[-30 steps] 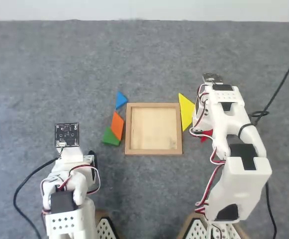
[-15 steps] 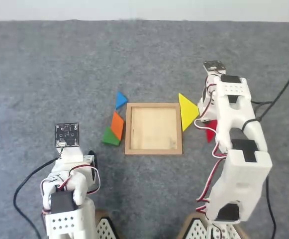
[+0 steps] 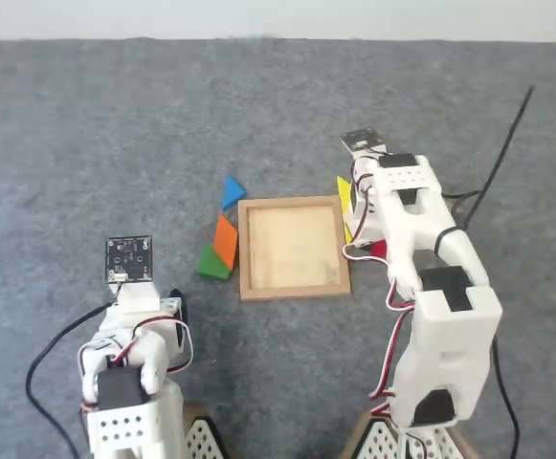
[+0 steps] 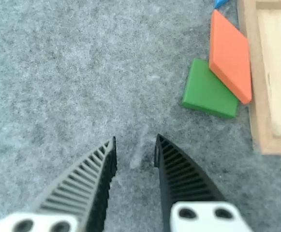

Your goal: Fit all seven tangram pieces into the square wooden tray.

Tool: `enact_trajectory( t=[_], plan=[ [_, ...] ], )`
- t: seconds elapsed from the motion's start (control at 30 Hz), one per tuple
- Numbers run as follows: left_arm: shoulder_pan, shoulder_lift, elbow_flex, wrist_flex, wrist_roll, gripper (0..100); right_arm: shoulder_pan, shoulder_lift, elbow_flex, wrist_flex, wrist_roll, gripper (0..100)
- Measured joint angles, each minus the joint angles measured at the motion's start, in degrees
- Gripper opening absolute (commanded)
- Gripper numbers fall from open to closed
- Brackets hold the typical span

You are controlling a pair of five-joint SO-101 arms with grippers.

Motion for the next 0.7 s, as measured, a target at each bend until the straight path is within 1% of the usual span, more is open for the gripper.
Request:
enact_trajectory(
  t=[0.13, 0.2, 0.23, 0.43, 0.7],
  plan=[
    [0.0, 0.0, 0.0, 0.0, 0.0, 13, 0.1, -0.4, 0.0, 0.9, 0.0, 25.2],
    [0.0, 0.0, 0.0, 0.0, 0.0, 13, 0.0, -0.4, 0.0, 2.9, -0.1, 28.8],
    [0.0, 0.0, 0.0, 0.0, 0.0, 13, 0.0, -0.4, 0.0, 3.5, -1.0, 30.0],
    [0.0, 0.0, 0.0, 0.0, 0.0, 13, 0.0, -3.3, 2.8, 5.0, -5.2, 30.0],
    [0.0, 0.0, 0.0, 0.0, 0.0, 13, 0.4, -20.5, 21.4, -1.0, -5.5, 31.6]
  ],
)
